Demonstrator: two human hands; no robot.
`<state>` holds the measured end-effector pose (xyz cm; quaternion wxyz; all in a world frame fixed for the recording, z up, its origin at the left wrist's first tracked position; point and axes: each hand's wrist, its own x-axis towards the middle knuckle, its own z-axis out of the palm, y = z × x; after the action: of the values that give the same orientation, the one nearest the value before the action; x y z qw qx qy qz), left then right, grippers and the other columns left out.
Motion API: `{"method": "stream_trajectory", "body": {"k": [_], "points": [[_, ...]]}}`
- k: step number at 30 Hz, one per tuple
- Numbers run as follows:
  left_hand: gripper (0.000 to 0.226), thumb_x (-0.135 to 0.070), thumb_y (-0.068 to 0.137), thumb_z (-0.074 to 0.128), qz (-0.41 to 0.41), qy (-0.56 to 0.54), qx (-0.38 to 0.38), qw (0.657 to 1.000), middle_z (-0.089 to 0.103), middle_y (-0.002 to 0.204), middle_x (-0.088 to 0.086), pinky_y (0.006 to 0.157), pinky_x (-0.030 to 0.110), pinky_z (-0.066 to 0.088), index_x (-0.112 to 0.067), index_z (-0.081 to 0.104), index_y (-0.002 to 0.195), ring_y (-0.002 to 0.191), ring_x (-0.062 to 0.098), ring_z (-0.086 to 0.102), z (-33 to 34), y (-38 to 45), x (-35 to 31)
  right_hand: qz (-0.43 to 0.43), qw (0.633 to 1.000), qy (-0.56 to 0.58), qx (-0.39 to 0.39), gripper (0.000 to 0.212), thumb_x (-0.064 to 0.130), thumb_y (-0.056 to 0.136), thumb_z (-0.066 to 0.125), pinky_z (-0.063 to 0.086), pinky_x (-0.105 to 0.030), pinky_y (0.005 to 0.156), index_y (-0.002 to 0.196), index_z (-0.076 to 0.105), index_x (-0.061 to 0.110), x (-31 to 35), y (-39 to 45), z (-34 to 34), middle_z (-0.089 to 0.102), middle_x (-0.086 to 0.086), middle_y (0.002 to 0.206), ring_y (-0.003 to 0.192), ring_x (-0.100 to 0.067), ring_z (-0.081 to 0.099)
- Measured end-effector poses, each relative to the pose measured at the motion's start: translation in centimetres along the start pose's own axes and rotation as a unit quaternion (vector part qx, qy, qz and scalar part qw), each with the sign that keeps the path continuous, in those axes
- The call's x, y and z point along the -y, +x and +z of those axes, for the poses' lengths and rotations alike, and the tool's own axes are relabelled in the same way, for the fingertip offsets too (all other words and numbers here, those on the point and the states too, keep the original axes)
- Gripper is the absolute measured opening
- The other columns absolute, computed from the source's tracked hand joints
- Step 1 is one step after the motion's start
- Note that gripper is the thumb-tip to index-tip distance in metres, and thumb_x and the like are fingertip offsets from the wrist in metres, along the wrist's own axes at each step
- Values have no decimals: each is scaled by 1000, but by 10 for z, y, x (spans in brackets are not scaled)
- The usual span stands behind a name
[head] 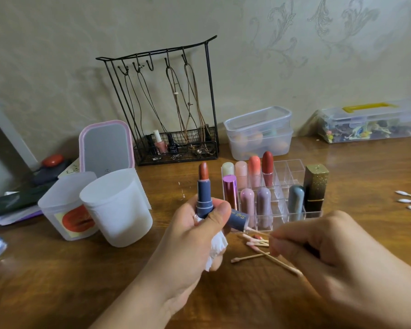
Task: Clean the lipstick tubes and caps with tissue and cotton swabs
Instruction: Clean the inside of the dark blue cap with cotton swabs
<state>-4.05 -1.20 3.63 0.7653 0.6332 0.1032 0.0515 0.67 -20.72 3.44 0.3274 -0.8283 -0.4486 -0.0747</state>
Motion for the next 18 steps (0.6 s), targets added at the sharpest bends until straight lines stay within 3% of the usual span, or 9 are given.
{"method": "stream_trajectory", "body": {"k": [3, 6, 8, 11, 13, 16, 18], "points": [[36, -29, 74, 65, -48, -85, 5, 995, 54, 66, 9, 35, 19, 28, -6, 59, 102, 45, 11, 38, -1, 0, -4, -1, 997, 73, -6, 24, 36, 89, 58, 29, -13, 41, 72, 66, 21, 7, 0, -9, 46, 7, 46, 40, -5, 36], [25, -28, 78, 60, -103, -175, 39, 978, 46, 57, 5, 32, 15, 24, -5, 68, 86, 40, 8, 34, -4, 0, -10, 13, 993, 100, -63, 18, 31, 87, 59, 25, -6, 41, 71, 66, 25, 8, -1, -14, 38, 13, 43, 39, 0, 31], [26, -27, 81, 57, -126, -226, 50, 965, 39, 56, 3, 32, 15, 20, -5, 70, 78, 39, 6, 30, -6, 1, -11, 17, 994, 75, -76, 18, 29, 87, 60, 25, -9, 41, 71, 65, 25, 7, -2, -13, 41, 11, 45, 40, 0, 30], [23, -25, 88, 50, -140, -256, 54, 955, 36, 55, 2, 32, 14, 18, -7, 63, 84, 38, 6, 27, -7, 2, -11, 47, 996, -15, -68, 22, 39, 87, 55, 41, -20, 43, 74, 67, 25, 5, -3, -10, 54, 10, 57, 45, -4, 45], [23, -25, 89, 50, -142, -255, 54, 955, 36, 55, 2, 32, 14, 18, -7, 63, 85, 38, 6, 27, -8, 3, -11, 73, 992, -93, -54, 21, 46, 86, 54, 45, -30, 44, 79, 69, 33, 4, -3, -4, 54, 17, 71, 52, -6, 50], [26, -27, 82, 57, -138, -235, 53, 961, 38, 56, 3, 32, 15, 20, -6, 70, 76, 38, 6, 30, -7, 2, -11, 97, 984, -147, -24, 13, 50, 84, 56, 39, -25, 40, 82, 67, 45, -1, -4, 2, 44, 20, 75, 50, -6, 46], [27, -28, 80, 58, -137, -225, 52, 963, 39, 56, 3, 32, 15, 20, -6, 72, 75, 38, 6, 31, -6, 2, -12, 105, 980, -169, 9, 15, 54, 86, 55, 38, -20, 46, 91, 67, 47, 0, -1, 3, 43, 20, 77, 57, -7, 51]]}}
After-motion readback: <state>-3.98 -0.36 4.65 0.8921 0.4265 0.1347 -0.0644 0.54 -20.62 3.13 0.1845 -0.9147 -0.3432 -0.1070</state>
